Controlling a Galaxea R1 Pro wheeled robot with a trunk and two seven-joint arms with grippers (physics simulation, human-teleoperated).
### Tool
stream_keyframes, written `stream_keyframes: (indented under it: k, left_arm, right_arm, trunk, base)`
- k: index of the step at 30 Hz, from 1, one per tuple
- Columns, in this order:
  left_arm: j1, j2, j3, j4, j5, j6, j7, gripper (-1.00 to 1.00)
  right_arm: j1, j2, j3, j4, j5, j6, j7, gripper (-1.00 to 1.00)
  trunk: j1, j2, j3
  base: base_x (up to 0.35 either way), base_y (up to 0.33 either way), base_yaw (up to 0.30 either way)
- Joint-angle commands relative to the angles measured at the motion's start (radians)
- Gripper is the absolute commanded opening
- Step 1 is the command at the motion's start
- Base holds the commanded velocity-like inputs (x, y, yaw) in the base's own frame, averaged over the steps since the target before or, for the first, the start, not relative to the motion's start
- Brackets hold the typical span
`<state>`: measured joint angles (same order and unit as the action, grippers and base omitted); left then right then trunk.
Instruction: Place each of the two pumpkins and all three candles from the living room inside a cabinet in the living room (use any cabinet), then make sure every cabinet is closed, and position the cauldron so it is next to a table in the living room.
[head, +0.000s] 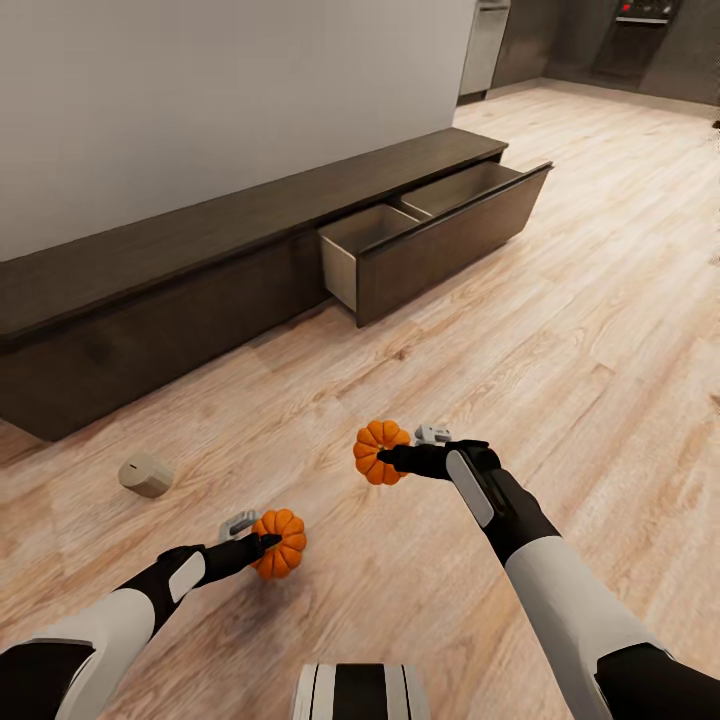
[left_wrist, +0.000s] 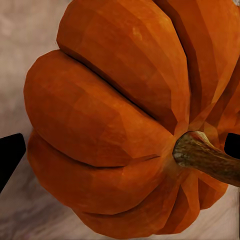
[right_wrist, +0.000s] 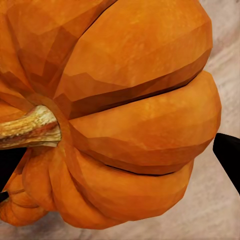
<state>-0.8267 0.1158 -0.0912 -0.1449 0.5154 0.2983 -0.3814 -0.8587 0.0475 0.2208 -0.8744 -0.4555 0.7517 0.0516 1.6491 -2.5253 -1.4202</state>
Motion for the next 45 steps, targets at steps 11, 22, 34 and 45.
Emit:
stream_keyframes:
  k: [11,22,34,45]
  left_arm:
    - [0.0,0.001,-0.008,-0.001,0.01,0.007,-0.002,-1.0]
    - [0.0,-0.001,-0.007,-0.004,0.011,0.01,-0.002,-1.0]
    - [0.0,-0.013,-0.006,-0.008,0.011,0.012,-0.002,-1.0]
    - [0.0,-0.013,-0.005,-0.007,0.011,0.012,-0.002,-1.0]
  right_arm:
    - [0.0,0.0,-0.001,0.0,0.006,0.003,0.009,-1.0]
    - [0.0,-0.001,-0.003,0.006,0.006,0.003,0.009,-1.0]
    - [0.0,-0.002,-0.001,0.027,0.008,0.0,0.007,-1.0]
    - [0.0,-0.003,-0.003,0.059,0.008,-0.003,0.003,-1.0]
  trunk:
    - [-0.005,0.002,0.043]
    - [-0.01,0.005,0.102]
    - [-0.015,0.008,0.167]
    - [-0.02,0.01,0.227]
  base:
    - [0.0,0.0,0.0]
    - [0.0,0.0,0.0]
    - [0.0,0.0,0.0]
    - [0.0,0.0,0.0]
